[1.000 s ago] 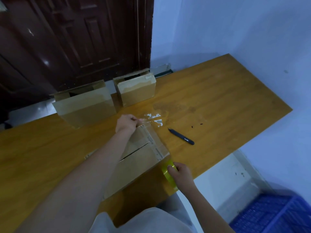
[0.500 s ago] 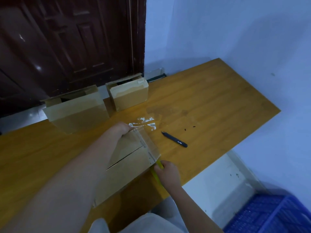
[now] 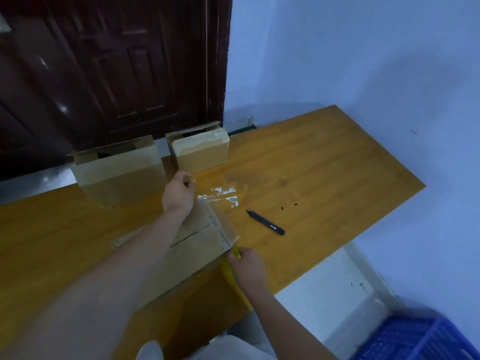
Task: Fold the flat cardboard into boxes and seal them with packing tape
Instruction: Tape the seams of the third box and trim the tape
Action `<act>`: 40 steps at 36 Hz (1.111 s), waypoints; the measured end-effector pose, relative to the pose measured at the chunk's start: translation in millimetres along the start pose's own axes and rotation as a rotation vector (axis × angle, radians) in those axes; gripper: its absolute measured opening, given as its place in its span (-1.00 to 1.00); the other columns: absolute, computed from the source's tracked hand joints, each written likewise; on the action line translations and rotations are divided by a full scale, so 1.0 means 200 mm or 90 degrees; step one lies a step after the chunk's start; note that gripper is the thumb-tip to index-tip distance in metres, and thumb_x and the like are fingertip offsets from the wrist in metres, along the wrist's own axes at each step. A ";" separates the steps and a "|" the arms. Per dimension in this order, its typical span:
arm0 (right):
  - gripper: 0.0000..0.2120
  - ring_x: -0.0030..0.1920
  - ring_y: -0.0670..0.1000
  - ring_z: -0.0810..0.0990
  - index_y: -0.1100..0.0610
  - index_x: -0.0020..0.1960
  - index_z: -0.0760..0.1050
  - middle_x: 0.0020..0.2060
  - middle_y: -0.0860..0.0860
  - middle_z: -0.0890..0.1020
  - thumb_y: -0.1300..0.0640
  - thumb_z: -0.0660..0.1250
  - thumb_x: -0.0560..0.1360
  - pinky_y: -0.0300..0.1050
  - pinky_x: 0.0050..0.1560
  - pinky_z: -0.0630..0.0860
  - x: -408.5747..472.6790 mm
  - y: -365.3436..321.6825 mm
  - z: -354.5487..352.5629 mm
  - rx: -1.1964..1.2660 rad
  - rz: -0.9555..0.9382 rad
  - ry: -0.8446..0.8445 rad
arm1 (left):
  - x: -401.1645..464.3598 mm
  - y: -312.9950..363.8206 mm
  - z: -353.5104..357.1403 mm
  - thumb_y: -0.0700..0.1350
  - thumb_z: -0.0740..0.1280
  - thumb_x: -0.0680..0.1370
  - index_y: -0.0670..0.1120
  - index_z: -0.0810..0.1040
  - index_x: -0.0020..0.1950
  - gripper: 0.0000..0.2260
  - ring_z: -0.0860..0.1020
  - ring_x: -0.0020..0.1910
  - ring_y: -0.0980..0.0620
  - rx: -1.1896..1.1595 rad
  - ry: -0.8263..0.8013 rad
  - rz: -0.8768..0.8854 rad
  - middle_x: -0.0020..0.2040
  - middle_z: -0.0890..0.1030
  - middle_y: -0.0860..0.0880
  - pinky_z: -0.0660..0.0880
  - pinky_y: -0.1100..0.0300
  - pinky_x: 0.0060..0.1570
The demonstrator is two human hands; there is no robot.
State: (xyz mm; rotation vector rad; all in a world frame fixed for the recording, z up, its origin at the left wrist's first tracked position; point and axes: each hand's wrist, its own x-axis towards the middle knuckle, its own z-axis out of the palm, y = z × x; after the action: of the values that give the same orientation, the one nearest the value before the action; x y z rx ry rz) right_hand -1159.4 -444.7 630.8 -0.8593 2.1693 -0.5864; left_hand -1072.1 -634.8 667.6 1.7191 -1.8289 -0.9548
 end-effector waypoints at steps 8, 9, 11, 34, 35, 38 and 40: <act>-0.55 -0.49 -0.05 0.16 0.04 -0.40 0.07 -0.49 -0.01 0.19 0.01 0.19 0.58 -0.15 -0.48 0.03 0.11 -0.26 0.12 -0.003 -0.075 -0.044 | -0.20 -0.07 -0.18 -0.19 0.29 0.56 -0.13 0.50 0.14 -0.83 0.47 0.09 0.01 0.017 0.069 0.314 0.07 0.52 -0.04 0.46 0.08 0.07; -0.54 -0.50 -0.04 0.15 0.08 -0.41 0.09 -0.50 0.01 0.19 0.00 0.19 0.58 -0.12 -0.46 0.02 0.12 -0.29 0.14 -0.005 -0.086 -0.044 | -0.22 -0.12 -0.19 -0.20 0.29 0.54 -0.13 0.51 0.13 -0.83 0.46 0.14 -0.03 0.050 0.054 0.333 0.10 0.52 -0.06 0.44 0.04 0.11; -0.53 -0.49 -0.03 0.20 0.12 -0.42 0.16 -0.50 0.03 0.24 -0.02 0.18 0.59 -0.09 -0.43 0.06 0.16 -0.32 0.16 -0.006 -0.113 -0.049 | -0.28 -0.20 -0.19 -0.19 0.28 0.50 -0.10 0.53 0.15 -0.78 0.44 0.21 -0.08 0.116 0.025 0.340 0.16 0.52 -0.07 0.40 0.01 0.18; -0.71 -0.30 -0.10 0.42 0.29 -0.15 0.50 -0.33 0.03 0.44 0.06 0.25 0.56 -0.30 -0.28 0.35 0.08 -0.09 0.06 0.308 -0.179 -0.173 | -0.46 -0.34 -0.07 0.27 0.17 0.45 -0.10 0.55 0.13 -0.49 0.53 0.02 -0.11 0.431 0.111 0.360 0.03 0.58 -0.06 0.48 0.00 0.07; -0.74 -0.34 -0.13 0.39 0.27 -0.19 0.48 -0.36 0.01 0.41 0.12 0.24 0.58 -0.28 -0.30 0.33 0.08 -0.09 0.07 0.303 -0.173 -0.166 | -0.46 -0.33 -0.05 0.29 0.24 0.42 -0.13 0.54 0.14 -0.46 0.54 0.00 -0.14 0.448 0.106 0.351 0.02 0.58 -0.10 0.50 -0.03 0.06; -0.69 -0.41 -0.15 0.25 0.14 -0.32 0.32 -0.44 -0.05 0.27 0.13 0.25 0.57 -0.26 -0.34 0.21 0.09 -0.07 0.07 0.276 -0.171 -0.140 | -0.46 -0.32 -0.03 0.31 0.43 0.30 -0.17 0.52 0.17 -0.34 0.53 -0.01 -0.18 0.475 0.100 0.330 0.01 0.56 -0.15 0.49 -0.08 0.09; -0.64 -0.41 -0.14 0.21 0.11 -0.36 0.25 -0.45 -0.05 0.22 0.10 0.28 0.56 -0.28 -0.37 0.17 0.10 -0.05 0.07 0.260 -0.180 -0.137 | -0.47 -0.33 -0.01 0.30 0.44 0.27 -0.18 0.51 0.19 -0.30 0.52 0.00 -0.19 0.478 0.115 0.332 0.03 0.55 -0.16 0.48 -0.10 0.10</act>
State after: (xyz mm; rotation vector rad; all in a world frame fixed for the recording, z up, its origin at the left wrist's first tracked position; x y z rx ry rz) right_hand -1154.9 -468.6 618.6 -0.9563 1.6660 -0.9881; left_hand -1014.1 -542.5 632.5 1.4666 -2.4980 0.1228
